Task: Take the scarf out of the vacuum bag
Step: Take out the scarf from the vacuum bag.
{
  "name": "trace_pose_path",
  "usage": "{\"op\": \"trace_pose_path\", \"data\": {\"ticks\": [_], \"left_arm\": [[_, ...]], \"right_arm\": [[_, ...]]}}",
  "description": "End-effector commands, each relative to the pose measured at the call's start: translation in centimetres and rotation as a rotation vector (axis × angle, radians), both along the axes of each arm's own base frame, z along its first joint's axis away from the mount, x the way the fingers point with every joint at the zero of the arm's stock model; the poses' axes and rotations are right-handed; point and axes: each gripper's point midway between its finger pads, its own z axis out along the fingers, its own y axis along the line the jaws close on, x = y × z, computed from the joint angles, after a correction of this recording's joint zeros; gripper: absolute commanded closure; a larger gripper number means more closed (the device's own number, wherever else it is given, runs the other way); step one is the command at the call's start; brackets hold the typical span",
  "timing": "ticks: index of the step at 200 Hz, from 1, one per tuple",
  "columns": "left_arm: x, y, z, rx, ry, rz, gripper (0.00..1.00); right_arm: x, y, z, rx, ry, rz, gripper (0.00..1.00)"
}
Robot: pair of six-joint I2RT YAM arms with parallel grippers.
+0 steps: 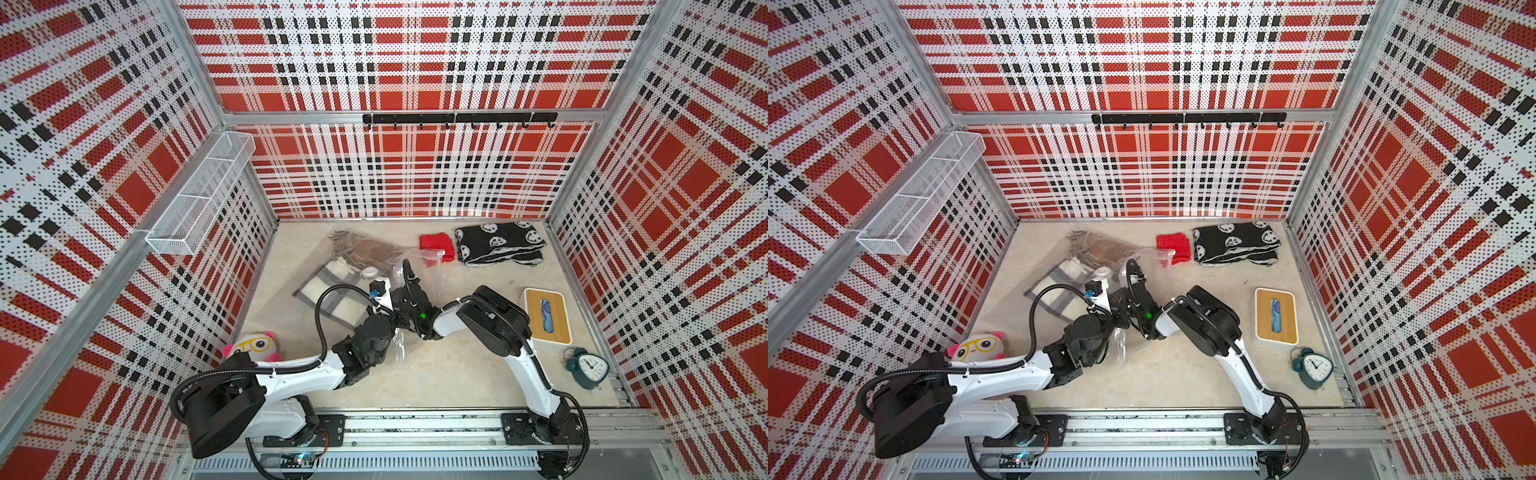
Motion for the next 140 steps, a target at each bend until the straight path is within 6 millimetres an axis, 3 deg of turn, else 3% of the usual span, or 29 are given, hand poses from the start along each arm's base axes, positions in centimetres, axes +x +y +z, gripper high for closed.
{"op": "trace_pose_path", "data": {"ticks": [1, 32, 71, 118, 128, 140], "left_arm": [[0.2, 1.4, -1.0, 0.003, 0.012, 0.068, 1.0], [0.1, 2.5, -1.8, 0.02, 0.02, 0.12, 1.0], [-0.8, 2.7, -2.1, 0.055, 0.02, 0.153, 1.0], [-1.2, 2.5, -3.2, 0.059, 0.039, 0.14, 1.0], [-1.4, 2.5, -3.2, 0.052, 0.039, 0.131, 1.0], [-1.7, 2.6, -3.2, 0.042, 0.037, 0.116, 1.0]], "right_arm": [[-1.3, -0.9, 2.8, 0.037, -0.02, 0.075, 1.0], [-2.1, -2.5, 2.2, -0.068, -0.005, 0.102, 1.0], [-2.0, -6.5, 2.3, -0.117, -0.003, 0.074, 1.0], [-2.7, -6.3, 2.5, -0.094, -0.014, 0.119, 1.0], [-2.9, -6.5, 2.9, -0.085, -0.029, 0.116, 0.86], [-3.2, -6.9, 3.5, -0.084, -0.044, 0.115, 0.61]]}}
